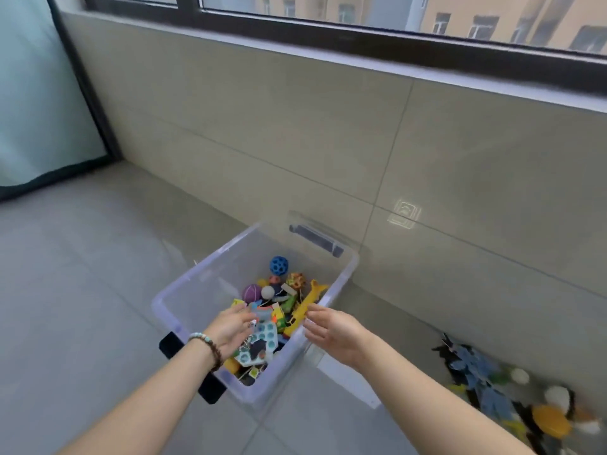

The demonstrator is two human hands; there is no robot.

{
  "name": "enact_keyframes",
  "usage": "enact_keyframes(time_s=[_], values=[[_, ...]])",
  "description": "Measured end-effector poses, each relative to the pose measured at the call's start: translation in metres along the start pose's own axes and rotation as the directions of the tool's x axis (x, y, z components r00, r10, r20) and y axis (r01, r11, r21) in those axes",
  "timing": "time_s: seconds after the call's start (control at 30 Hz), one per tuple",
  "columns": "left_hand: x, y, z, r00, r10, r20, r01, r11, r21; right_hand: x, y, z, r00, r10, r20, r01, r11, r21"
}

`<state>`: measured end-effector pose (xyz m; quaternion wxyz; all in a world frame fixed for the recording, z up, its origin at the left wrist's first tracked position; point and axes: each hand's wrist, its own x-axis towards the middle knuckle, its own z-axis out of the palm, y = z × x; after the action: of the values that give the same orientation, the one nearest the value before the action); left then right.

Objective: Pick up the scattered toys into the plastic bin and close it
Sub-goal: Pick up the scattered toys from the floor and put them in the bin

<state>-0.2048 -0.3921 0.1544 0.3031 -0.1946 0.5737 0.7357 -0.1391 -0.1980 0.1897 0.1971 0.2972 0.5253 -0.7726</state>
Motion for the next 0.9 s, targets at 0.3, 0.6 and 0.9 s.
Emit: enact_keyframes(time_s=[0.3, 0.6, 0.9], values=[[-0.033, 0.005, 0.116, 0.98, 0.065, 0.186, -0.104, 0.973, 0.204, -0.077, -0.023, -0.162, 0.981, -0.069, -0.18, 0.041, 0.987, -0.154], [-0.022, -0.093, 0.292, 0.906, -0.188, 0.379, -0.051, 0.841, 0.539, -0.168, 0.01, -0.378, 0.831, -0.049, -0.554, 0.023, 0.998, -0.054], [0.033, -0.223, 0.424, 0.832, -0.429, 0.353, -0.009, 0.624, 0.781, -0.141, 0.101, -0.502, 0.685, 0.031, -0.728, 0.091, 0.988, 0.128]])
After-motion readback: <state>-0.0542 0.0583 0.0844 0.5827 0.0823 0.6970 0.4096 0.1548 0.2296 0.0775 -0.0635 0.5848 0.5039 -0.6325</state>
